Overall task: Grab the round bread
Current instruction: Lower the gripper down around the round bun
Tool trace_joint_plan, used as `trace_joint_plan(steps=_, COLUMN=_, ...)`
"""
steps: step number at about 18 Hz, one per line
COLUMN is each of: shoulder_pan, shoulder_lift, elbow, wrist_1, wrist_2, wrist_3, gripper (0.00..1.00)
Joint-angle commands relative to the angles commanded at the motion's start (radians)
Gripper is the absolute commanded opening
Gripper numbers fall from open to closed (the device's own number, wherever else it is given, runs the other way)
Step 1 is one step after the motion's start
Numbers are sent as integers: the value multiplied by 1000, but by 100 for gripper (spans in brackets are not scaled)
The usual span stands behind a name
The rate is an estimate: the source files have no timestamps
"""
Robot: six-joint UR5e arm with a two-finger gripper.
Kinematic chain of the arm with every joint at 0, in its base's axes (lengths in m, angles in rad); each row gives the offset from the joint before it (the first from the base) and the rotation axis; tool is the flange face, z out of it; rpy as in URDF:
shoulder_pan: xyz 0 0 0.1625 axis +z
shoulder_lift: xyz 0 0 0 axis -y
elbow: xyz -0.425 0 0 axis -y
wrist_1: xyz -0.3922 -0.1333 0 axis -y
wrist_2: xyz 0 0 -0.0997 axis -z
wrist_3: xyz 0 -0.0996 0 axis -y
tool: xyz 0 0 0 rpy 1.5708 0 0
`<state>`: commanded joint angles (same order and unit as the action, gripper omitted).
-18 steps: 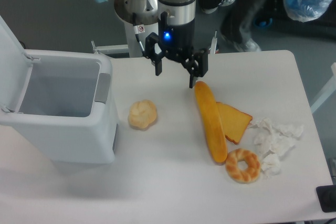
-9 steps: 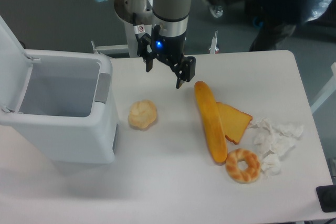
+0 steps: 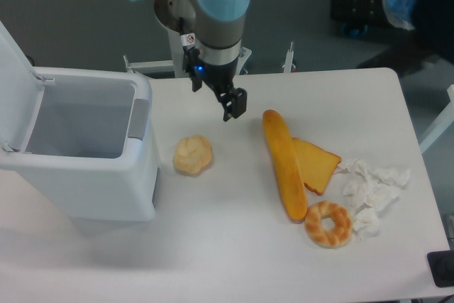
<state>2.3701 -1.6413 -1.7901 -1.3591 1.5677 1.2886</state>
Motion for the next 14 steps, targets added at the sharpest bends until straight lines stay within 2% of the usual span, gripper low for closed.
trace_joint_plan(steps=11, shoulder_pan=-34, shoulder_lift=-66, elbow=-35, wrist_1=8, wrist_2=17, wrist_3=0, gripper=100)
trace_joint_plan(steps=14, shoulder_pan=-48, shoulder_lift=-107, elbow=-35, wrist_1=12, wrist_2=18, wrist_3=0, gripper=100)
